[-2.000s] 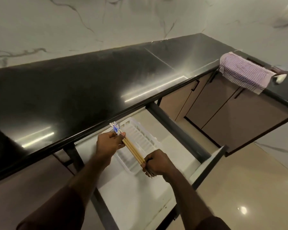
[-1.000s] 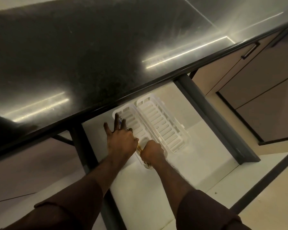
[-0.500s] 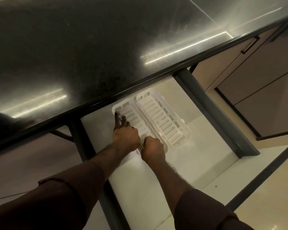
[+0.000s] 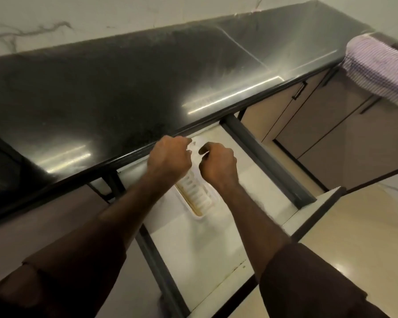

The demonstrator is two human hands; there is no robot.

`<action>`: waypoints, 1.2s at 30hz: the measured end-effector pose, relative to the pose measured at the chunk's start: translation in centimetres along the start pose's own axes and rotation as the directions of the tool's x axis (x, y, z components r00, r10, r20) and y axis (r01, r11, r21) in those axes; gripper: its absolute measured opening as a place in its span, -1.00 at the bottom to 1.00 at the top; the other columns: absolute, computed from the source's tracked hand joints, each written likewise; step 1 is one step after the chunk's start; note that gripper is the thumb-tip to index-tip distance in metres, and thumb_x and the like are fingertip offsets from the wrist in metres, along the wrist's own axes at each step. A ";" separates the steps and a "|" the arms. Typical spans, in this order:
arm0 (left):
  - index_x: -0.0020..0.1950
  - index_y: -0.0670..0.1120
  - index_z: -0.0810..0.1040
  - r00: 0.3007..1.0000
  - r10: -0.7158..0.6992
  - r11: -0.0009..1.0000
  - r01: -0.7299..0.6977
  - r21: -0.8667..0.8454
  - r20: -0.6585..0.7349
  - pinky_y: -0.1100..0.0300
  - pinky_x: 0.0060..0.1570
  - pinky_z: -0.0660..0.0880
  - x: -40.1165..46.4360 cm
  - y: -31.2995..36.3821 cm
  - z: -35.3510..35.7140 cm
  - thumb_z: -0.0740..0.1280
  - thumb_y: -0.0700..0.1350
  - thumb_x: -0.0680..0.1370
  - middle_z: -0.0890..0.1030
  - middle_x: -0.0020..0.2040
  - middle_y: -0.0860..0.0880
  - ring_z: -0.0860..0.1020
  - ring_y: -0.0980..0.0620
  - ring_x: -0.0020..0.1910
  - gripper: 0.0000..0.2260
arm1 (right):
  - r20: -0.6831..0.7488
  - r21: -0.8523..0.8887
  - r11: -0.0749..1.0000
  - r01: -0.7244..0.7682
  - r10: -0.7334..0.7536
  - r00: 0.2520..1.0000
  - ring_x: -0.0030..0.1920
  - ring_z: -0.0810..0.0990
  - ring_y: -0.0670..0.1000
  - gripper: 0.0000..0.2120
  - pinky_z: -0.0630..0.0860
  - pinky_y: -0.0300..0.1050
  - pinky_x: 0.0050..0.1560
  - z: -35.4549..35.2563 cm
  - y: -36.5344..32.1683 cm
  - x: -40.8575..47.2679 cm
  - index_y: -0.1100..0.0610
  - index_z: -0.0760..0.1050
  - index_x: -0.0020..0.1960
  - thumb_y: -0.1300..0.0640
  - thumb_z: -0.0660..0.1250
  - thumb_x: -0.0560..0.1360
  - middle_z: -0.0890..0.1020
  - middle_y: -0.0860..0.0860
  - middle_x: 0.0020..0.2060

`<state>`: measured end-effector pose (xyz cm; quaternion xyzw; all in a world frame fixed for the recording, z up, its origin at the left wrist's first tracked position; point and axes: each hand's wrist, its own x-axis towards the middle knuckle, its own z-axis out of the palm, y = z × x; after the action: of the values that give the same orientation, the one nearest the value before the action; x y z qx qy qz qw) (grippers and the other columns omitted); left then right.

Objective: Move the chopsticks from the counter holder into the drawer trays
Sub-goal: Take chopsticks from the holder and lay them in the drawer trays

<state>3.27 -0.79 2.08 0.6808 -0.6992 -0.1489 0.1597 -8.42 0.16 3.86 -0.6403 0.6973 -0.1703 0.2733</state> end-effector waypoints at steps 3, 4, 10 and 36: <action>0.30 -0.07 0.54 0.985 -0.006 0.989 -0.019 -0.146 -0.174 0.20 0.02 0.50 -2.8 2.1 -5.6 0.32 -0.08 0.58 0.65 0.17 -0.07 0.64 0.01 0.04 -0.71 | -0.152 0.003 0.986 0.166 -0.164 0.975 0.01 0.63 0.04 -0.75 0.58 -0.06 0.14 -3.9 -3.1 -3.1 0.16 0.58 0.18 0.25 0.37 0.51 0.66 0.08 0.07; 0.29 -0.08 0.56 0.971 -0.003 0.984 -0.039 -0.172 -0.240 0.22 0.00 0.48 -4.2 2.7 -7.5 0.33 -0.09 0.58 0.66 0.14 -0.07 0.64 0.02 0.02 -0.71 | -0.196 0.005 0.977 0.214 -0.209 0.958 -0.01 0.63 0.03 -0.76 0.58 -0.08 0.10 -5.0 -4.1 -4.3 0.15 0.59 0.16 0.27 0.38 0.50 0.67 0.08 0.04; 0.18 -0.07 0.64 0.856 -0.013 0.971 -0.112 -0.212 -0.516 0.08 0.21 0.52 -12.4 3.0 -15.1 0.35 -0.05 0.55 0.68 0.11 -0.03 0.64 0.03 0.09 -0.75 | -0.287 0.030 0.915 0.402 -0.377 0.881 -0.04 0.63 -0.02 -0.77 0.40 -0.29 -0.08 -8.7 -9.9 -12.0 0.11 0.61 0.13 0.26 0.36 0.50 0.68 0.02 -0.01; 0.19 -0.08 0.63 0.788 -0.326 0.914 0.121 -0.387 -0.523 0.11 0.13 0.56 -13.7 -34.2 -31.3 0.41 -0.13 0.51 0.67 0.14 -0.05 0.63 0.03 0.11 -0.74 | 0.005 0.084 0.832 0.548 -0.550 0.835 0.03 0.63 -0.14 -0.73 0.51 -0.34 0.04 17.0 -41.1 -12.3 0.08 0.57 0.23 0.20 0.36 0.54 0.68 -0.02 0.07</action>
<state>47.84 12.23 15.60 0.7354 -0.4950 -0.0698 0.4575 35.04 9.19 16.59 -0.8044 0.4731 -0.2599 0.2481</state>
